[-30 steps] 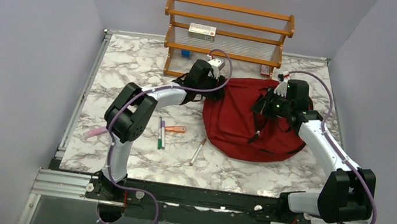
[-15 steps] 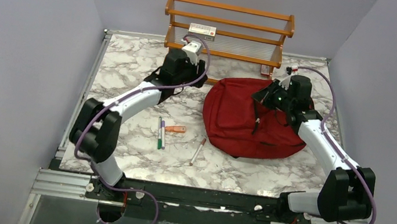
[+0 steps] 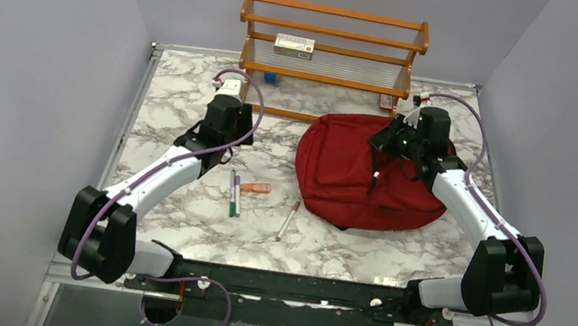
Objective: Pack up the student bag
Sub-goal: Unzip the student bag at the center of the board.
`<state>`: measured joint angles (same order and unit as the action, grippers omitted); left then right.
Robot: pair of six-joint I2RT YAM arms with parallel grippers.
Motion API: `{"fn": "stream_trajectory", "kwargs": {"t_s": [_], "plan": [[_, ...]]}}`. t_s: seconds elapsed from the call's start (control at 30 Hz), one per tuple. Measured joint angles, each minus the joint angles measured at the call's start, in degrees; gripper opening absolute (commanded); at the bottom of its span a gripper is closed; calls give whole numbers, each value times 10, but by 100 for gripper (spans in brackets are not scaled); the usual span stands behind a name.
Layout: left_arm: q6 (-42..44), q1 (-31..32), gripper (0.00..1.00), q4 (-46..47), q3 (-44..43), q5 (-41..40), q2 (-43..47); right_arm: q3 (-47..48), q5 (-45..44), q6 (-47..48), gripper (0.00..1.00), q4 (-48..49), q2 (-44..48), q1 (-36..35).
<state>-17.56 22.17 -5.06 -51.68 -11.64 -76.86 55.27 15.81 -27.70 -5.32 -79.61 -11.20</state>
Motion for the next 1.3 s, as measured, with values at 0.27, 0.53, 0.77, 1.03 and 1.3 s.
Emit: {"fn": "stream_trajectory", "kwargs": {"t_s": [0.27, 0.53, 0.77, 1.03, 1.3], "plan": [[-169, -11, 99, -116, 44, -147, 76, 0, -10, 28, 14, -21, 12, 0], [-382, -52, 99, -220, 84, -243, 125, -8, 2, 26, 14, -21, 17, 0], [-604, -103, 99, -386, 35, -313, 61, -11, 14, 28, 14, -21, 22, 0], [-684, -241, 96, -441, 35, -309, 24, -11, 20, 29, 13, -26, 26, 0], [-665, -344, 82, -376, 64, -261, -3, -12, 32, 30, 13, -34, 27, 0]]}}
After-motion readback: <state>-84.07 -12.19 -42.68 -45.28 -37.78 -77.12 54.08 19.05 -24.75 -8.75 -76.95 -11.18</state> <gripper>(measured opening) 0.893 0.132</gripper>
